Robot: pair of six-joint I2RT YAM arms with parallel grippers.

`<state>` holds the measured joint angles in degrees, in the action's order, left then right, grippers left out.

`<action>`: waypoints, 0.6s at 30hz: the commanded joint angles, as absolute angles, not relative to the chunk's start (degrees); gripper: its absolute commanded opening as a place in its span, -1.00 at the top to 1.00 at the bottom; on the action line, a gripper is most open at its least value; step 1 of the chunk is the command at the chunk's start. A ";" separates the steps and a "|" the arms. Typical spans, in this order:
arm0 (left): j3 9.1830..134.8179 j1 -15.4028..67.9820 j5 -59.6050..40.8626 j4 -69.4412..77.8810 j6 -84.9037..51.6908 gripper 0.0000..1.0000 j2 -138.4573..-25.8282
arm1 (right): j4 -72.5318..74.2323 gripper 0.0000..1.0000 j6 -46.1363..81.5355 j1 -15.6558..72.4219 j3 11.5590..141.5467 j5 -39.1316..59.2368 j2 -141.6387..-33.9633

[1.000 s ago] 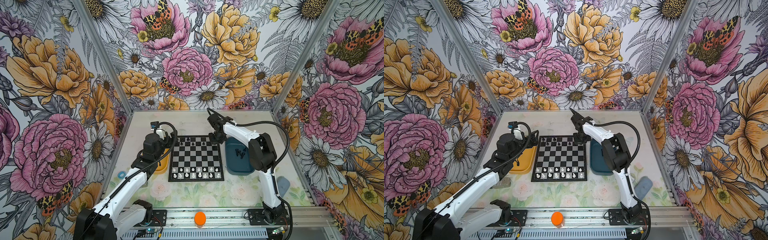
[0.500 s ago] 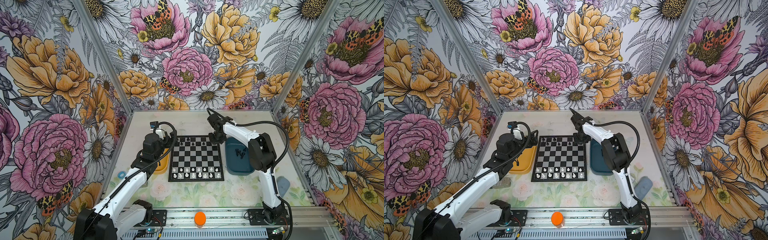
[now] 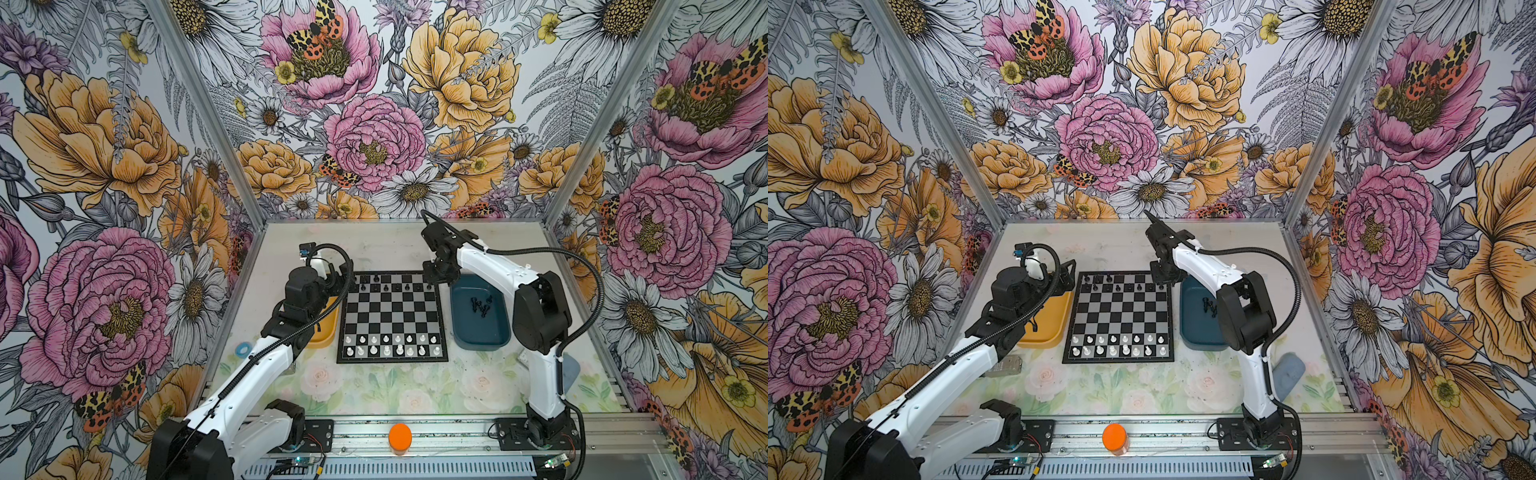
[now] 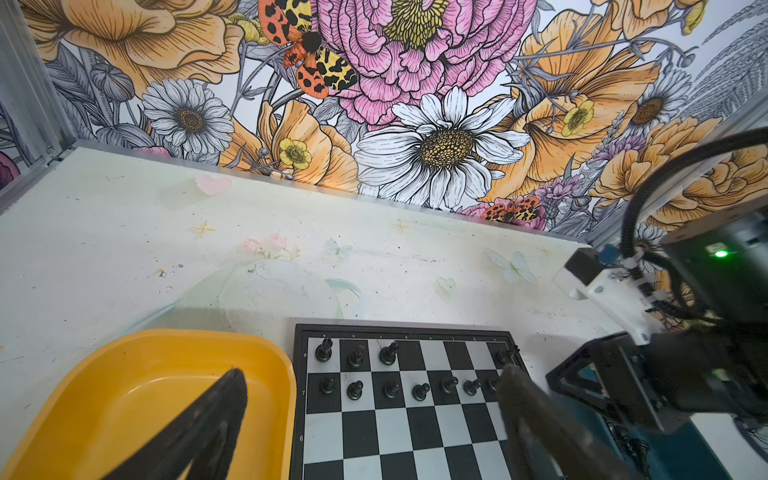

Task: Set up the chess pieces on the board
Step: 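Move the right gripper back over the teal tray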

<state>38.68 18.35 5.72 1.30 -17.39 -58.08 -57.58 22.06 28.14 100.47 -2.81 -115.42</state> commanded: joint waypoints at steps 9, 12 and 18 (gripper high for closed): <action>37.79 18.13 4.58 2.06 -17.23 -0.91 -57.48 | -57.24 0.35 24.27 19.70 84.60 -11.94 -101.31; 37.88 18.10 4.40 2.19 -17.31 -0.91 -57.82 | -55.23 0.39 25.37 18.26 80.63 -12.40 -100.60; 38.06 18.07 3.96 2.36 -17.27 -0.91 -58.26 | -51.34 0.42 27.89 15.79 75.15 -12.01 -100.96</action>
